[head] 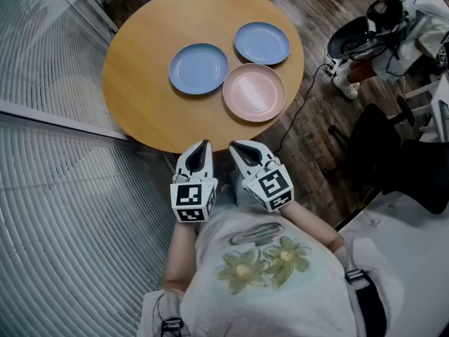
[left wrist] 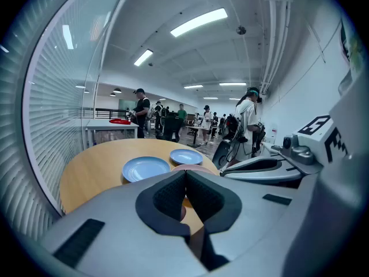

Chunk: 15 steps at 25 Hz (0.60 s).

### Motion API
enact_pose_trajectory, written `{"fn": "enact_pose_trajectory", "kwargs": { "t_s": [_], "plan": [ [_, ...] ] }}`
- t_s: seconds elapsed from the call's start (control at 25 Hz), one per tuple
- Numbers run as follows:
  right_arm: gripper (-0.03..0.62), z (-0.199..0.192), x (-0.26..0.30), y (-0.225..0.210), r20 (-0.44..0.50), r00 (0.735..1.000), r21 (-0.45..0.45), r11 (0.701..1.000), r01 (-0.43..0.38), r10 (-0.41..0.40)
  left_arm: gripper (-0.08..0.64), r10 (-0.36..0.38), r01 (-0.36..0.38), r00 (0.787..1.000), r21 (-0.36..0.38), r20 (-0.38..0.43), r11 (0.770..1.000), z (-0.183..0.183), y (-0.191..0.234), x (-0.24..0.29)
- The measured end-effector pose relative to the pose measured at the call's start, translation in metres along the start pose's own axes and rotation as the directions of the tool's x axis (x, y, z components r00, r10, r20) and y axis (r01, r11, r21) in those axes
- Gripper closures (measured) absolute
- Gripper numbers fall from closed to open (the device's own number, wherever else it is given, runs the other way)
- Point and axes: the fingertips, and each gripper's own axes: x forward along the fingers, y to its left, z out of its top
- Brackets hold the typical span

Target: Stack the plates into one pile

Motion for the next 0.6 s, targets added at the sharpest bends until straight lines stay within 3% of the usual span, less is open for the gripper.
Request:
{"fn": "enact_pose_trajectory", "kwargs": {
  "t_s": [0.6],
  "plan": [
    [0.546,0.032,0.039,-0.073,0.033,0.999,-0.026,1.000,-0.003,0.004,0.541,0.037,-0.037,0.999,0.000,0.001,0.999,0.036,0.023,0.072]
  ]
}}
